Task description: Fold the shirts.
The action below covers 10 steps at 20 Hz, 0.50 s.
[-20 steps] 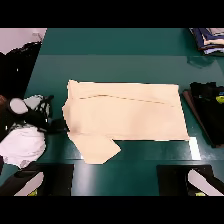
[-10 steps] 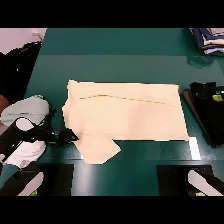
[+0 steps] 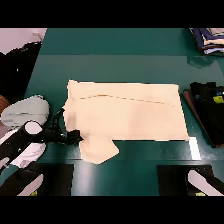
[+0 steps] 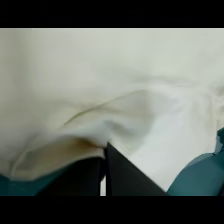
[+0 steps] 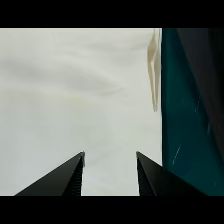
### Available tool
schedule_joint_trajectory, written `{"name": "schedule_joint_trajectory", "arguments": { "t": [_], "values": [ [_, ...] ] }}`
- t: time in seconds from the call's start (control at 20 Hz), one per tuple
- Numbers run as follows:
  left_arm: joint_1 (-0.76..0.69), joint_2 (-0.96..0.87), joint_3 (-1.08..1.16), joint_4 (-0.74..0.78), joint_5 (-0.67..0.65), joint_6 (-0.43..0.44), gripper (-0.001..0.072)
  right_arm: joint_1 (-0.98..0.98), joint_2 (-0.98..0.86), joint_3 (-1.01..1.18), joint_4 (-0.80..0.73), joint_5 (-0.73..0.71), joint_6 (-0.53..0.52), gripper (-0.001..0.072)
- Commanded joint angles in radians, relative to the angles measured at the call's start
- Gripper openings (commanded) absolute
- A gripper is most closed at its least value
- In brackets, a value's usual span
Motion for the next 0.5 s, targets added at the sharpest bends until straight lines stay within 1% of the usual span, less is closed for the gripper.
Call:
{"name": "schedule_joint_trajectory", "arguments": {
  "t": [0.0,0.1,0.15,0.2,0.25,0.35,0.45],
  "values": [
    [-0.019,0.001,0.059,-0.025,-0.042,0.044,0.0028,-0.098,0.0,-0.002,-0.074,0.16,0.0,0.0385],
    [-0.019,0.001,0.098,-0.025,-0.048,0.052,0.0028,-0.173,0.001,-0.051,-0.151,0.219,0.001,0.0387],
    [-0.019,0.001,0.112,-0.025,-0.042,0.053,0.0028,-0.211,0.0,-0.1,-0.153,0.236,0.0,0.0394],
    [-0.019,0.001,0.124,-0.025,-0.038,0.059,0.0028,-0.248,0.0,-0.163,-0.146,0.24,0.0,0.0511],
    [-0.019,0.001,0.131,-0.026,-0.036,0.071,0.0028,-0.272,0.0,-0.225,-0.143,0.238,0.0,0.0562],
    [-0.019,0.001,0.134,-0.026,-0.031,0.074,0.0028,-0.303,0.0,-0.341,-0.143,0.21,0.005,0.0555],
    [-0.019,0.001,0.134,-0.025,-0.025,0.079,0.0028,-0.304,0.0,-0.412,-0.143,0.176,0.005,0.0554]
  ]
}}
